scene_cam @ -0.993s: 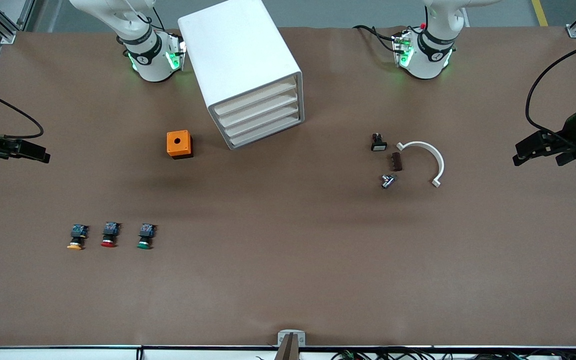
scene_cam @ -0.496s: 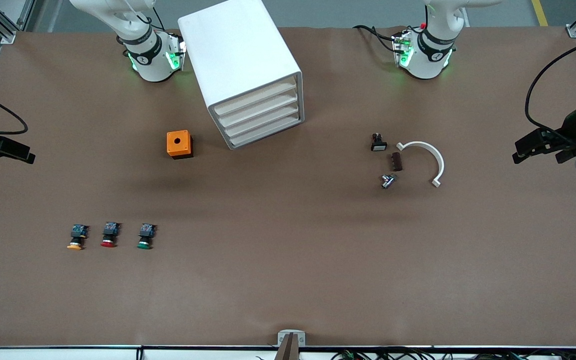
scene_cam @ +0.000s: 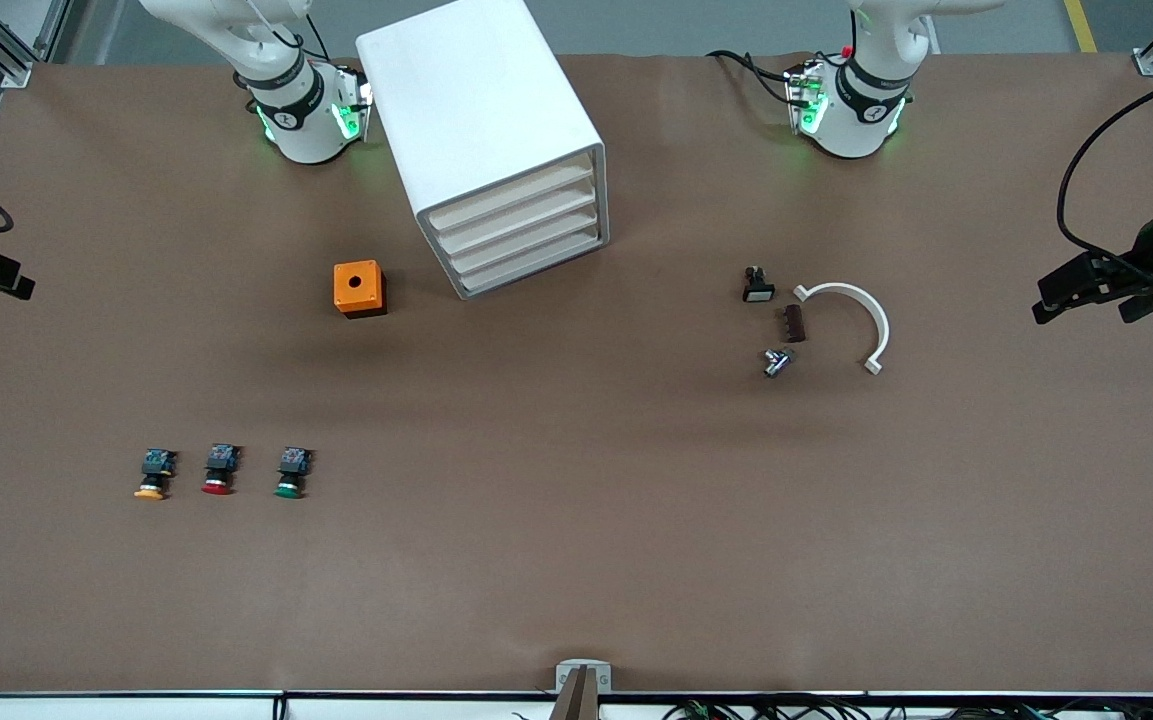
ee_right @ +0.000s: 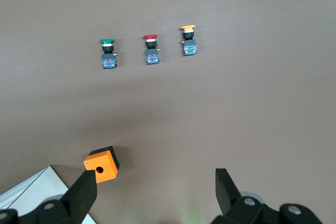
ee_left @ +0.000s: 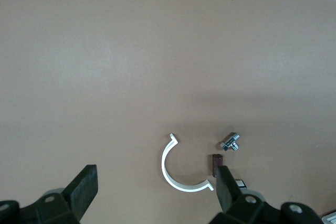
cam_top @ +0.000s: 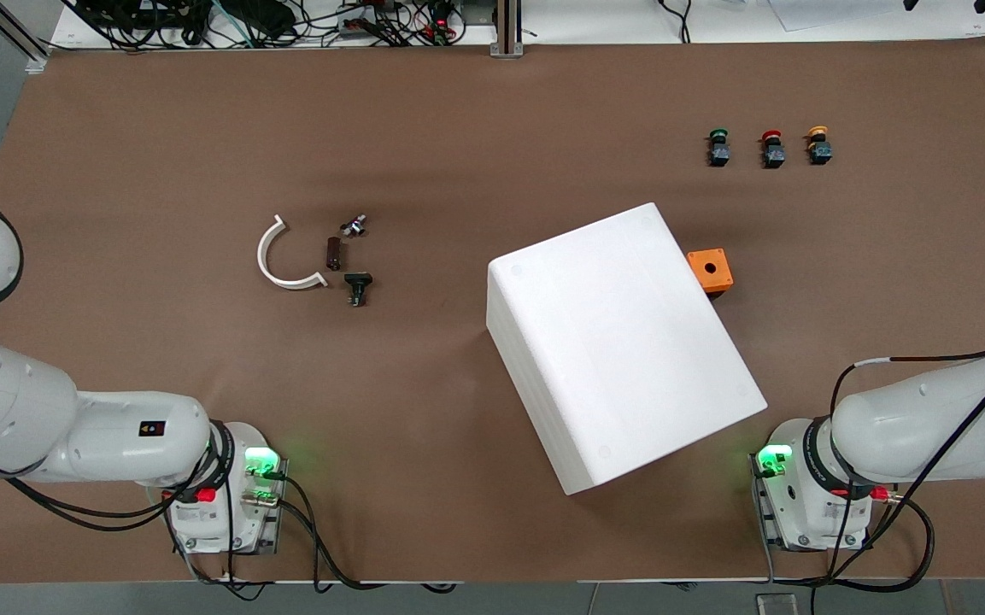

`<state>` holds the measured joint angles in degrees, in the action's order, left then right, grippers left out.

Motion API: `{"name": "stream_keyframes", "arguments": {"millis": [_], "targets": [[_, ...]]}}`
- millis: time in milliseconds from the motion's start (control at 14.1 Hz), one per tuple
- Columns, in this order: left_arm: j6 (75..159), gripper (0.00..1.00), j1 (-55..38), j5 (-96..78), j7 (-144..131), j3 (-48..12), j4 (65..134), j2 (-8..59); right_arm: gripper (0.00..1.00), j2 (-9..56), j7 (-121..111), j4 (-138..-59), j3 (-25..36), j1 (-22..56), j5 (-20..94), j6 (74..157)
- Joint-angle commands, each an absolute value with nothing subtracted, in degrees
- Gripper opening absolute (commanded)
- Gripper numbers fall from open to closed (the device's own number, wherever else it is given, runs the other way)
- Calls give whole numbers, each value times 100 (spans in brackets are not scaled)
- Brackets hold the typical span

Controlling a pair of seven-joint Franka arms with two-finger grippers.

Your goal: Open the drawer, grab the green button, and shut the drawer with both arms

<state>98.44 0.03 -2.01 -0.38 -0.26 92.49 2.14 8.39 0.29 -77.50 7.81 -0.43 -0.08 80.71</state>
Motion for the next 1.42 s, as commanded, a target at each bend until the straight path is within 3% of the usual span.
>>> {"name": "stream_keyframes", "arguments": {"millis": [0, 1348], "targets": [[9862, 99, -35, -114, -44, 18, 9413, -52, 100, 844, -17, -7664, 721, -167, 18, 7998], [9483, 100, -44, -114, -123, -18, 9255, -308, 100, 423, -26, -7857, 686, -211, 9, 7629]]}}
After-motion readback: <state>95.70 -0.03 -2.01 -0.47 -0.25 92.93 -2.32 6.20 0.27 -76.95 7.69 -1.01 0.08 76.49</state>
